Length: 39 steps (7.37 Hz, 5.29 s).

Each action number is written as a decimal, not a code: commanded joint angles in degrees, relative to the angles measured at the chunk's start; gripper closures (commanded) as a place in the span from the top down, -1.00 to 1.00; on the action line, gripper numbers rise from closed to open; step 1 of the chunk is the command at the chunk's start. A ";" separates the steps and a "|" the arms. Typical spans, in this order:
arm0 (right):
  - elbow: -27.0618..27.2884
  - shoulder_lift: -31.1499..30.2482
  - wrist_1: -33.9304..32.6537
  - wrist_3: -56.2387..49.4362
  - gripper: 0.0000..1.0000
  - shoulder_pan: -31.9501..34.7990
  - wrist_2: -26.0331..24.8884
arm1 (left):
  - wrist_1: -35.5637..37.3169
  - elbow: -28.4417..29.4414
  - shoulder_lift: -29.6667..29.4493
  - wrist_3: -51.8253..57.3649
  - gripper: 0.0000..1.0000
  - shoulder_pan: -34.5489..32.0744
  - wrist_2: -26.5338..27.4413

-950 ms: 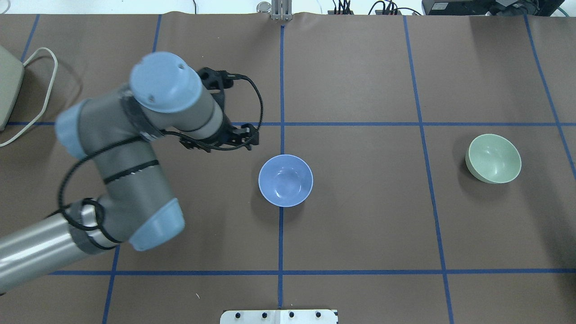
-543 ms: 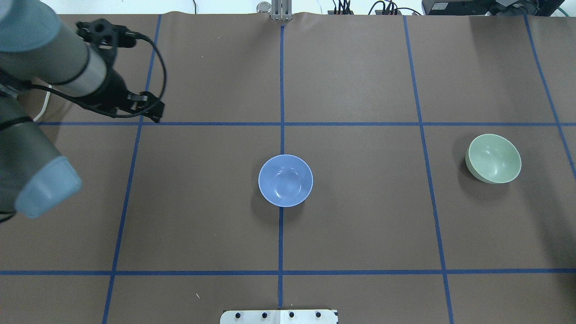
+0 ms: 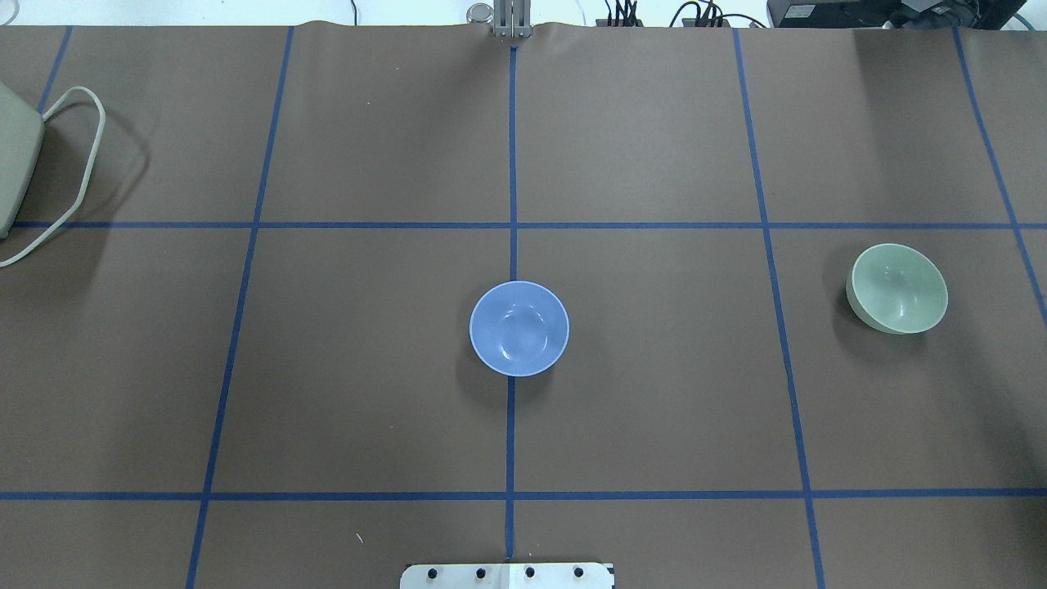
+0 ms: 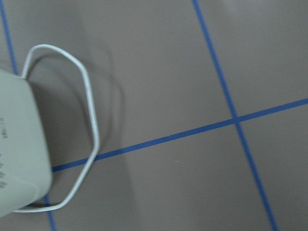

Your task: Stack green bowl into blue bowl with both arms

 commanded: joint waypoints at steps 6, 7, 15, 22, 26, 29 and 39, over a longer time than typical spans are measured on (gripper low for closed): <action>-10.72 8.53 4.73 4.04 0.92 -15.75 -9.62 | -2.59 5.39 11.72 20.08 0.95 -17.22 -0.72; -12.93 7.93 9.38 3.77 0.80 -16.11 -9.36 | -2.59 5.48 11.81 20.08 0.95 -17.22 -0.72; -16.56 5.64 13.74 3.77 -0.46 -17.34 -8.21 | -2.68 5.57 11.81 19.91 0.95 -17.22 -0.72; -8.76 6.95 12.86 8.47 -1.00 -13.39 2.47 | -2.68 5.57 11.81 19.73 0.95 -17.22 -0.72; -2.34 30.01 -0.13 54.32 -1.00 -31.16 -12.08 | -2.68 6.09 11.72 19.56 0.95 -17.22 -0.72; -2.93 43.34 -20.19 63.23 -1.00 -46.39 -27.69 | -2.77 6.27 11.89 19.73 0.95 -17.22 -0.81; -9.87 43.70 -12.02 63.36 -1.00 -51.61 -29.74 | -2.77 6.71 12.42 19.73 0.95 -17.22 -0.81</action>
